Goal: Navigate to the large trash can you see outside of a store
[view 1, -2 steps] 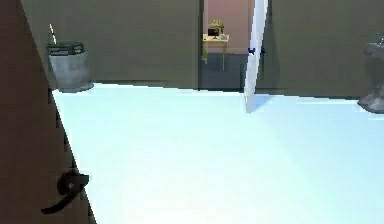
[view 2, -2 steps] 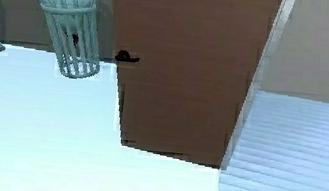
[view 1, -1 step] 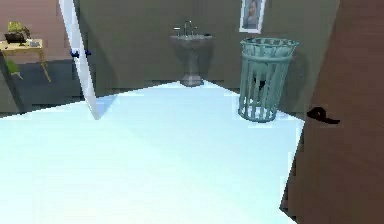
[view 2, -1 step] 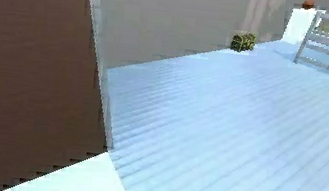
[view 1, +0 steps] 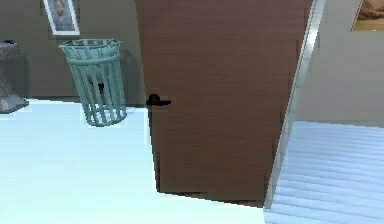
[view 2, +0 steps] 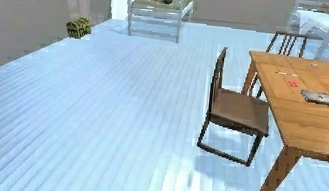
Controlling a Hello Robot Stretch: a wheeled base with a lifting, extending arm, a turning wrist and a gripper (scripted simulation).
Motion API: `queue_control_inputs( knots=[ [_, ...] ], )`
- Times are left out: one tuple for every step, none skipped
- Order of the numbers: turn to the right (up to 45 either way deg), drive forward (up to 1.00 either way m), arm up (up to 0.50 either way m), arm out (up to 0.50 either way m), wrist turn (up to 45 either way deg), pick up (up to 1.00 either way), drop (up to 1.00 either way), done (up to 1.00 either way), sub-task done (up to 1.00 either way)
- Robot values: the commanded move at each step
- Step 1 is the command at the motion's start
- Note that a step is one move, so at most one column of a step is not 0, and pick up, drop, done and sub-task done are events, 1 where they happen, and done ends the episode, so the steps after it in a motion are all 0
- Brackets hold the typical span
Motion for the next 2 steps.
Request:
queue_control_inputs(
  knots=[
    [9.0, 0.00, 0.00, 0.00, 0.0, 0.00, 0.00, 0.00, 0.00],
    [0.0, 0.15, 0.00, 0.00, 0.0, 0.00, 0.00, 0.00, 0.00]
  ],
)
